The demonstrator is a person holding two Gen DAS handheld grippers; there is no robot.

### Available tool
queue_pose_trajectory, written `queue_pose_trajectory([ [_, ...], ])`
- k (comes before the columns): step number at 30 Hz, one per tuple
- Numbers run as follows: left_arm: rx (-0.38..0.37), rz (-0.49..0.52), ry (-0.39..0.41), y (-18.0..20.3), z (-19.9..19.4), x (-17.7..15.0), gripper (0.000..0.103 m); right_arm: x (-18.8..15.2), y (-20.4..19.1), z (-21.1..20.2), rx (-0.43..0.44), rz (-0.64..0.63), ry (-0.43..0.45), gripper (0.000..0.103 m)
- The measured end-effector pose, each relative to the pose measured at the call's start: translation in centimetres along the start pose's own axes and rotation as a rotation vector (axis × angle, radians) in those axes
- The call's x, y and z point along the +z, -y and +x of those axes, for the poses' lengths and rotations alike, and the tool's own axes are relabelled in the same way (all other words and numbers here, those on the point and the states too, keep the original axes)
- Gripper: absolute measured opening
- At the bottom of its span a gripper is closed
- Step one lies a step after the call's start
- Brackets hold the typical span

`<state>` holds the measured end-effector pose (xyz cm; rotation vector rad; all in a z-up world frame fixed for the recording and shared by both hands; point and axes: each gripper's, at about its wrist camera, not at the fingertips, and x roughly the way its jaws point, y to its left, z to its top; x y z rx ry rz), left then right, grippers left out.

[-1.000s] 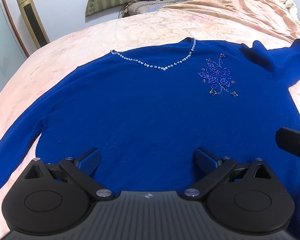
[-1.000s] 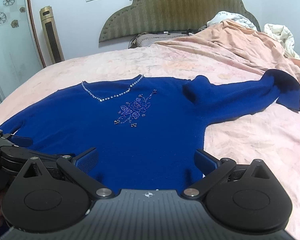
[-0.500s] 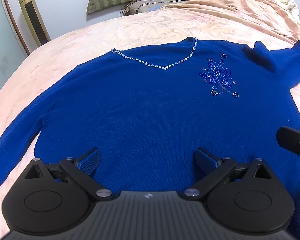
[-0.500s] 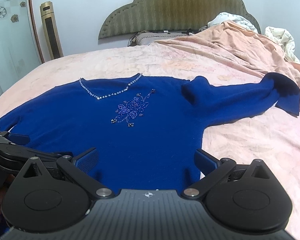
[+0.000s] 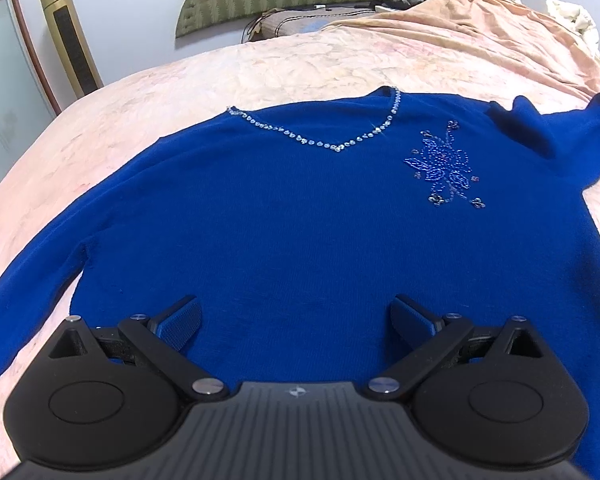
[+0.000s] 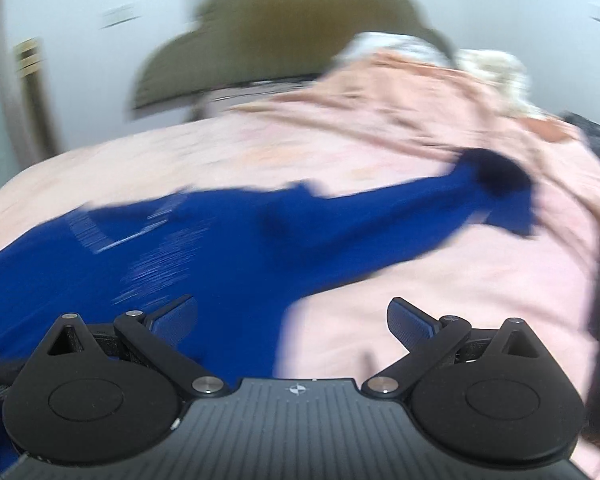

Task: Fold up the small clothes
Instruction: 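Grasp the blue sweater sleeve cuff with the right gripper and lift it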

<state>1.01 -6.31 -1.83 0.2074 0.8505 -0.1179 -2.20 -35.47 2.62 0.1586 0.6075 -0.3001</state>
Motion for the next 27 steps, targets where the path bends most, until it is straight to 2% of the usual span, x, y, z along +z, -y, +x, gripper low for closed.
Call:
queue_pose_trajectory([
  [4,-0.023,-0.013,-0.011,-0.4,0.3,0.2,0.102,2.7,6.9,3.1,-0.166,0.135,0.019,0.090],
  [7,-0.027,0.000,-0.009,-0.4,0.3,0.3,0.102,4.0,10.3,5.9,-0.286,0.119,-0.005,0.085],
  [8,-0.025,0.005,-0.008,-0.3,0.3,0.2,0.102,4.3,11.1,6.9,-0.317,0.103,-0.010,0.085],
  [10,-0.024,0.012,-0.003,-0.3,0.3,0.2,0.102,4.5,13.6,8.2,-0.326,0.173,-0.021,0.085],
  [13,-0.021,0.018,-0.006,-0.3,0.4,0.2,0.102,4.8,17.4,10.5,-0.230,0.371,-0.054,0.075],
  [15,-0.021,0.022,-0.006,-0.3,0.4,0.2,0.102,4.9,18.3,11.7,-0.177,0.443,-0.084,0.046],
  [16,-0.019,0.025,-0.005,-0.4,0.4,0.2,0.102,4.9,18.3,11.9,-0.166,0.458,-0.085,0.038],
  [17,-0.016,0.028,-0.001,-0.4,0.3,0.2,0.102,5.1,18.4,11.8,-0.153,0.467,-0.087,0.013],
  [18,-0.010,0.032,0.007,-0.4,0.3,0.2,0.102,5.2,18.2,11.2,-0.136,0.471,-0.086,0.009],
  [22,0.020,0.062,0.046,-0.2,-0.1,0.3,0.102,6.8,17.4,7.2,-0.073,0.411,-0.046,0.009],
  [27,-0.028,0.071,0.030,0.1,0.1,0.2,0.102,9.1,19.7,-0.7,0.104,0.477,0.051,0.009],
])
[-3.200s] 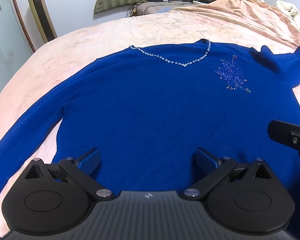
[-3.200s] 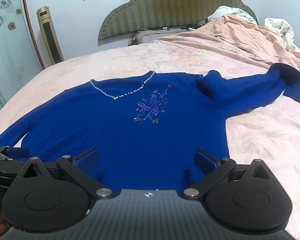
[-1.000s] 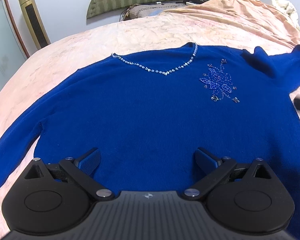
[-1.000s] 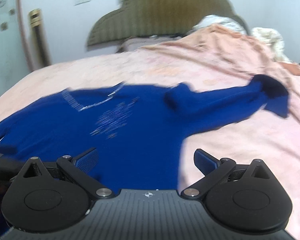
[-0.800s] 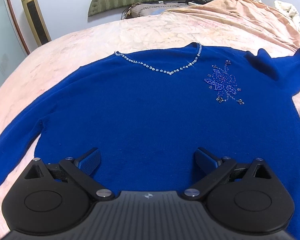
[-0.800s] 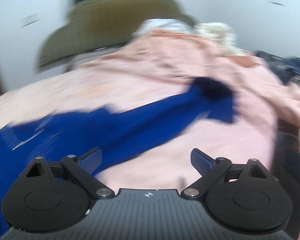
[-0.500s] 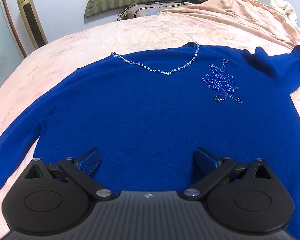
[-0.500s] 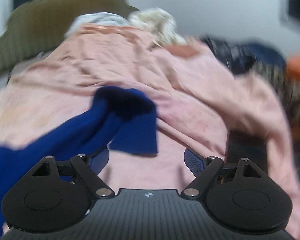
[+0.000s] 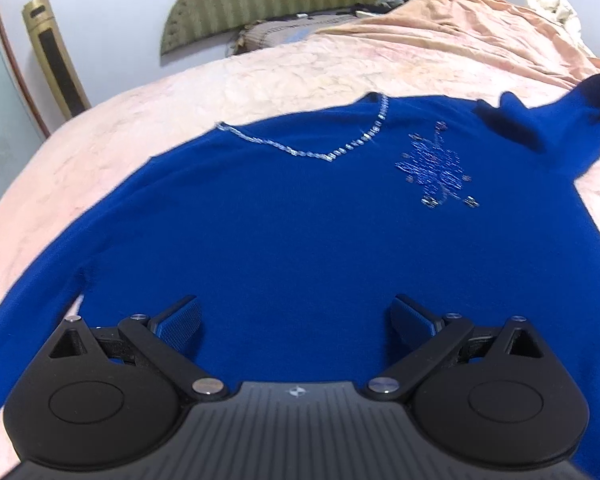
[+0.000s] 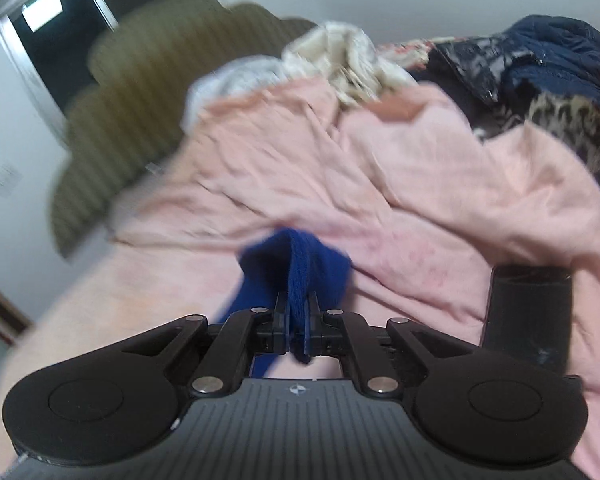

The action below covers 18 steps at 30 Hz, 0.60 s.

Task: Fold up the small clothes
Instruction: 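Grasp the blue sweater sleeve cuff with the right gripper and lift it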

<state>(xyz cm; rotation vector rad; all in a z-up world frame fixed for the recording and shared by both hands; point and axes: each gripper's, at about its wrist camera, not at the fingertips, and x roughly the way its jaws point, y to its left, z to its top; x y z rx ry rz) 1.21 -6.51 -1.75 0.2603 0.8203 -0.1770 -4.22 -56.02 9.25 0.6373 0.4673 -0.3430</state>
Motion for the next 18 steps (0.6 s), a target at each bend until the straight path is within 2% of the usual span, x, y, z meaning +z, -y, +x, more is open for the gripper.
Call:
queue_pose_trajectory([
  [4,-0.009,0.021,-0.005,0.4,0.1,-0.2,0.102,2.5,0.6,-5.4,0.159,0.094,0.055,0.009],
  [6,-0.007,0.022,0.001,0.4,0.0,-0.2,0.102,3.9,0.8,-6.8,0.202,0.125,0.085,0.009],
  [8,-0.006,0.013,-0.003,0.3,0.1,-0.1,0.102,5.0,0.7,-6.8,0.191,0.120,0.107,0.009],
  [10,-0.007,0.008,-0.009,0.3,0.2,-0.1,0.102,6.0,0.8,-4.9,0.144,0.121,0.105,0.009],
  [11,-0.006,0.009,-0.009,0.3,0.2,-0.1,0.102,6.4,1.0,-3.2,0.098,0.115,0.096,0.009],
  [12,-0.003,0.012,-0.007,0.4,0.2,0.0,0.102,6.7,1.1,-1.2,0.016,0.085,0.095,0.009],
  [13,0.003,0.018,-0.005,0.4,0.1,0.0,0.102,6.8,1.4,0.9,-0.101,0.049,0.102,0.010],
  [15,0.008,0.025,0.002,0.3,0.0,0.0,0.102,7.2,3.2,5.2,-0.343,0.015,0.130,0.026],
  [17,0.014,0.028,0.011,0.2,-0.1,0.0,0.102,6.9,5.1,7.9,-0.539,0.007,0.129,0.038],
  [18,0.018,0.030,0.015,0.2,-0.2,0.0,0.102,6.4,5.6,8.1,-0.590,0.022,0.148,0.037],
])
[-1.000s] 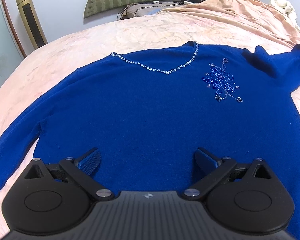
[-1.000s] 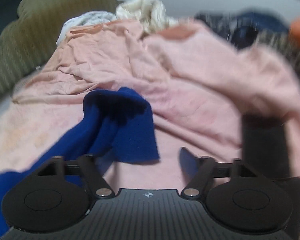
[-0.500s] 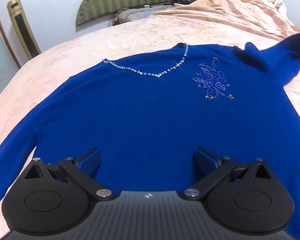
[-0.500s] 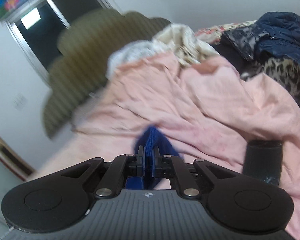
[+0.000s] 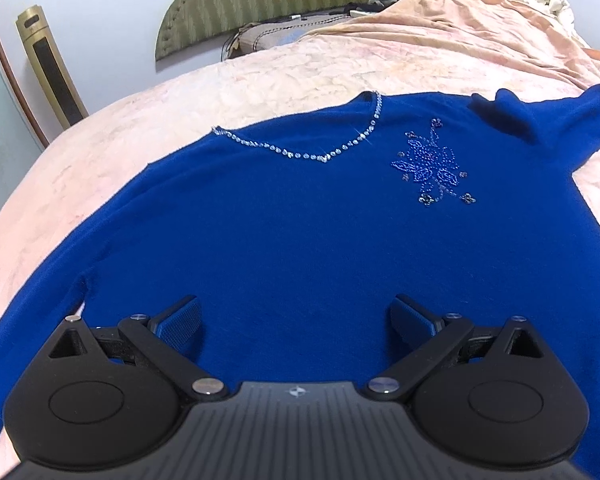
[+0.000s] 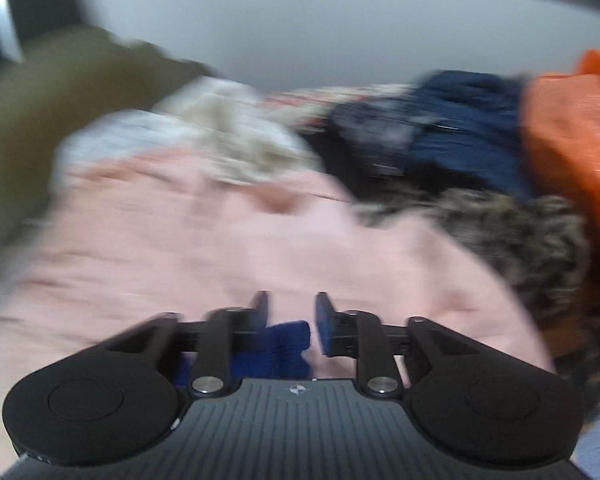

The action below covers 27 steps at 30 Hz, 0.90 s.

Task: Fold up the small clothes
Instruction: 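Grasp the blue sweater sleeve cuff with the right gripper and lift it, then carry the held sleeve across the sweater body and lay it down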

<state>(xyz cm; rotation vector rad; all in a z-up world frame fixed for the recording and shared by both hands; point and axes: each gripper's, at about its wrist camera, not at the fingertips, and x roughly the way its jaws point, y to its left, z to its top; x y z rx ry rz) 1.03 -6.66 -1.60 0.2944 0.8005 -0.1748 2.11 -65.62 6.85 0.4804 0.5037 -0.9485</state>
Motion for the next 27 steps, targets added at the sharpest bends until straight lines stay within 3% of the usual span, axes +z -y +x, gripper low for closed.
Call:
queue_pose_trajectory([
  [1,0.005,0.001,0.003,-0.1,0.1,0.0,0.102,-0.6,0.5,-0.2,0.010,0.030,0.020,0.037],
  [2,0.007,0.001,0.000,-0.1,0.2,0.0,0.102,-1.3,1.2,-0.4,0.079,0.068,0.023,0.036],
  [5,-0.007,-0.004,-0.018,0.0,0.7,0.0,0.102,-3.0,3.5,-1.0,0.225,0.224,-0.038,0.043],
  [8,-0.016,0.006,-0.012,0.4,0.7,-0.1,0.102,-4.9,5.4,-1.6,0.269,0.390,-0.073,0.045],
  [11,-0.013,0.019,-0.011,0.8,0.7,-0.1,0.102,-6.5,4.7,-0.4,0.364,0.434,-0.164,0.047],
  [13,-0.010,0.023,-0.010,0.8,0.6,-0.1,0.102,-7.1,3.8,1.0,0.374,0.480,-0.193,0.048],
  [18,0.006,0.017,-0.010,0.3,0.4,-0.1,0.102,-6.9,3.4,5.4,0.370,0.620,-0.154,0.044],
  [19,0.011,0.016,-0.009,0.2,0.3,0.0,0.102,-6.6,3.2,5.8,0.367,0.601,-0.144,0.037],
  [20,0.014,0.014,-0.008,0.0,0.3,0.0,0.102,-6.1,3.0,5.7,0.345,0.561,-0.140,0.015],
  [21,0.015,0.010,-0.007,-0.2,0.2,0.0,0.102,-5.4,2.6,5.4,0.317,0.512,-0.126,0.011],
  [27,0.012,-0.017,0.000,-1.3,-0.1,0.1,0.102,0.2,2.4,-1.4,0.188,0.267,0.128,0.010],
])
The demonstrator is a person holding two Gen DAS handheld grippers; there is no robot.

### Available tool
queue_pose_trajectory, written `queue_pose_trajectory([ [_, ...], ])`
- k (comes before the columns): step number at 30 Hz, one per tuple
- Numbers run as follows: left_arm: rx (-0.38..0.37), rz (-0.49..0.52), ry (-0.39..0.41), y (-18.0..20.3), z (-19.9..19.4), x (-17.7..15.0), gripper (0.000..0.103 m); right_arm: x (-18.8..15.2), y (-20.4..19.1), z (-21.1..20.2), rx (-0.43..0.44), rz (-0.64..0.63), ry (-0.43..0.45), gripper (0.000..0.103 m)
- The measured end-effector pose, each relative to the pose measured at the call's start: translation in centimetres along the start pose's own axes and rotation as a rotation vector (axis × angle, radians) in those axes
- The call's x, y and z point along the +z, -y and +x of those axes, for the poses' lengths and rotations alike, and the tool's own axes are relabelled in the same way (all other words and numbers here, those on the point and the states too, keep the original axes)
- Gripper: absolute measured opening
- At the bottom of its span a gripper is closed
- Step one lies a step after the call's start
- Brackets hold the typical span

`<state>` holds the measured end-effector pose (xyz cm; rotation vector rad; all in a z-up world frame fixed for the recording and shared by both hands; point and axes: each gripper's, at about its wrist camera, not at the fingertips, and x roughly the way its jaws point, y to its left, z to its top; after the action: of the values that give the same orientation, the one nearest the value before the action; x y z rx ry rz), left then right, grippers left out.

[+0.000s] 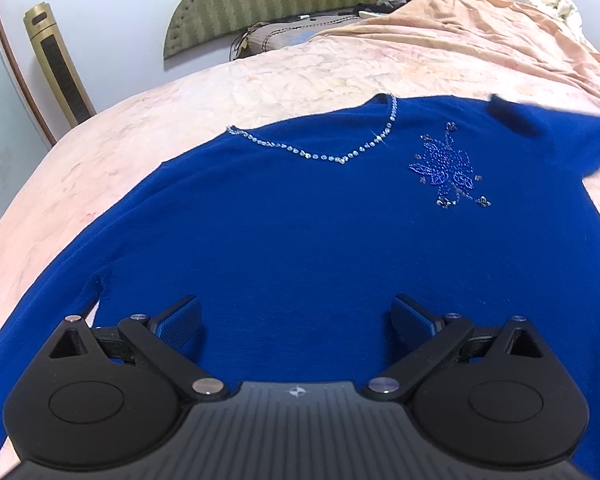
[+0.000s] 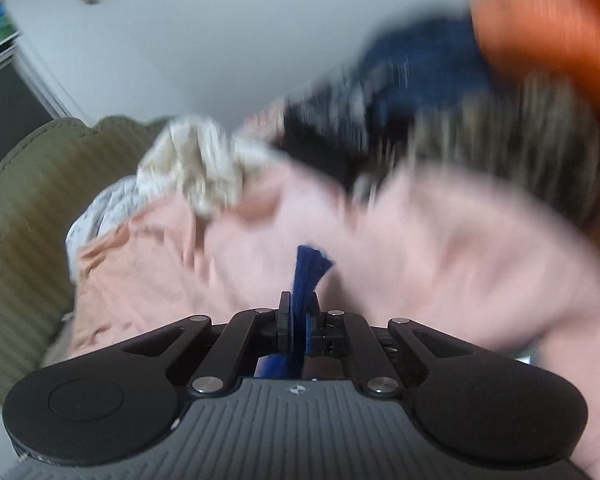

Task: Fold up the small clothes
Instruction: 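Carry the held sleeve across the sweater body and lay it down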

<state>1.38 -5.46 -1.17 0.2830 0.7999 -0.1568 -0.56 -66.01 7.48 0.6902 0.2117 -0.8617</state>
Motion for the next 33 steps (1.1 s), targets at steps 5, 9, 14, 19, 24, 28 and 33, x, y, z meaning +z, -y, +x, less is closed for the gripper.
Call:
queue_pose_trajectory([
  [5,0.008,-0.024,0.008,-1.2,-0.2,0.1,0.102,-0.5,-4.7,-6.6,0.038,-0.304,0.142,0.010],
  [9,0.030,-0.034,0.013,-2.5,-0.4,0.0,0.102,-5.3,-8.9,-9.8,0.172,-0.448,0.092,0.010],
  [14,0.073,-0.052,0.016,-4.5,-0.8,-0.2,0.102,-14.1,-15.8,-14.3,0.346,-0.651,0.085,0.010],
  [19,0.111,-0.082,0.008,-6.8,-0.8,-0.8,0.102,-23.6,-23.0,-18.7,0.547,-0.845,-0.007,0.010],
  [24,0.138,-0.088,0.002,-8.7,-0.8,-1.8,0.102,-31.1,-28.5,-20.8,0.654,-0.909,-0.181,0.010],
  [28,0.143,-0.106,0.003,-10.1,-0.9,-2.4,0.102,-35.2,-31.6,-22.8,0.682,-0.928,-0.254,0.010],
  [33,0.131,-0.140,-0.008,-11.5,-0.6,-3.0,0.102,-39.1,-34.0,-25.0,0.719,-0.957,-0.298,0.010],
])
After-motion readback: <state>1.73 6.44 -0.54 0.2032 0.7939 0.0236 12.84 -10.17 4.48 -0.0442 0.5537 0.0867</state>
